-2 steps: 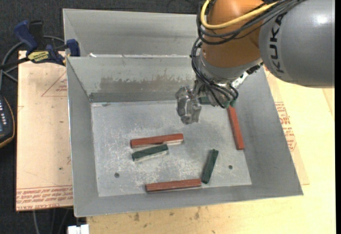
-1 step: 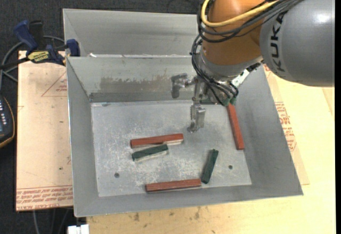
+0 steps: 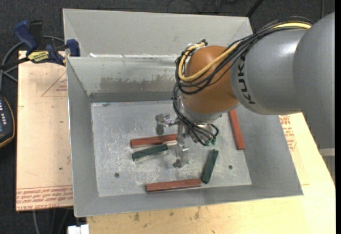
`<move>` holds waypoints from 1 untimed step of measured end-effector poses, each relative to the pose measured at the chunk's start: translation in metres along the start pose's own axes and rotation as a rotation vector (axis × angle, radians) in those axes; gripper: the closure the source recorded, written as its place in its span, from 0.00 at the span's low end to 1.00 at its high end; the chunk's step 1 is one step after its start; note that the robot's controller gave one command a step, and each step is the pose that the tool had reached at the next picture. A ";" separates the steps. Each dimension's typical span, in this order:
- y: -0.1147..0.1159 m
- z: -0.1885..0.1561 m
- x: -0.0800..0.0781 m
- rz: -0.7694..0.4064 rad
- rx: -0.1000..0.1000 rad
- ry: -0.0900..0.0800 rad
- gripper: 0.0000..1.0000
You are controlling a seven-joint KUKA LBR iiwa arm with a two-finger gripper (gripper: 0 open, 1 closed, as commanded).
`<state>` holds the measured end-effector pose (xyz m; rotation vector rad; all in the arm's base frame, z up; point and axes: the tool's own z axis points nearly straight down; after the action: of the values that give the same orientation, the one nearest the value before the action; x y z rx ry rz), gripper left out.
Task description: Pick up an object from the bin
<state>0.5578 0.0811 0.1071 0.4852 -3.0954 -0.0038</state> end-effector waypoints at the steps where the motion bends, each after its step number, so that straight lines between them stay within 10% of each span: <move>1: 0.012 0.039 -0.018 -0.077 0.002 -0.007 0.00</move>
Offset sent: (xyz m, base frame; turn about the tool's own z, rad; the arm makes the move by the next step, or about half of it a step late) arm 0.0137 0.0162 -0.0371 -0.0784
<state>0.5712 0.0985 0.0682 0.6059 -3.0810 -0.0028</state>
